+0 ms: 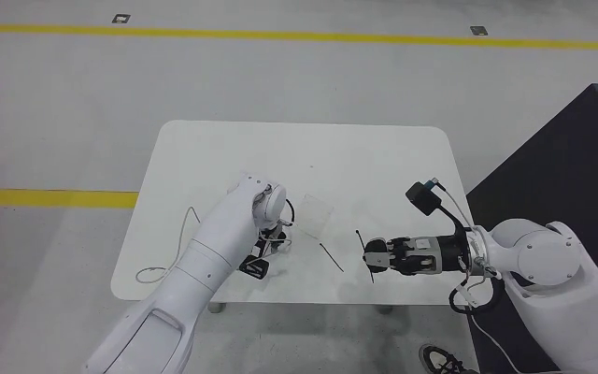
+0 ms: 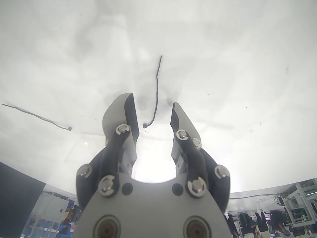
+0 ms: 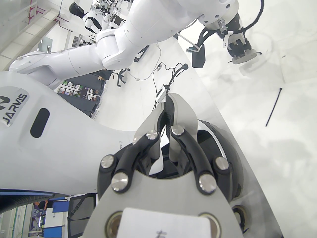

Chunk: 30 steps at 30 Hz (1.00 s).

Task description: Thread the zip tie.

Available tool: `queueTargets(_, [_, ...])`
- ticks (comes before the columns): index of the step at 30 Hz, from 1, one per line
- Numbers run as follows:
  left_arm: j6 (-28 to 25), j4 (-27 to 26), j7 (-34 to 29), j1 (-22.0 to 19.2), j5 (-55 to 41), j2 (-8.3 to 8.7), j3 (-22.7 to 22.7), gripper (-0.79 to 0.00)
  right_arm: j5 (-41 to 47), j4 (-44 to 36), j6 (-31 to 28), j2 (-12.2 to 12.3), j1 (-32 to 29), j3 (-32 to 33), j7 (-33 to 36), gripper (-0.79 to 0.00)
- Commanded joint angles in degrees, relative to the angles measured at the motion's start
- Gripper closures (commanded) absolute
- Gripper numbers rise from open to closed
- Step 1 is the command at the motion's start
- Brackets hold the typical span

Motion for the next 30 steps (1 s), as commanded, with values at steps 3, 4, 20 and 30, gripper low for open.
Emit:
queueTargets(3, [0.6, 0.6, 0.0, -0.2, 0.0, -0.19, -0.5, -0.105, 0.0, 0.0, 0.0, 0.0, 0.0, 0.0, 0.0, 0.0])
queueTargets(4, [0.7, 0.8, 0.0, -0.1, -0.1, -0.25, -0.6, -0.089, 0.0, 0.0, 0.0, 0.0, 0.0, 0.0, 0.0, 0.0])
queueTargets(20, [2.3, 2.4, 0.0, -0.2, 0.2, -0.93, -1.5, -0.271, 0.0, 0.0, 0.0, 0.0, 0.0, 0.0, 0.0, 0.0])
queueTargets(30, [2.9, 4.1, 0.0, -0.6, 0.5, -1.69, -1.9, -0.265, 0.0, 0.0, 0.0, 0.0, 0.0, 0.0, 0.0, 0.0])
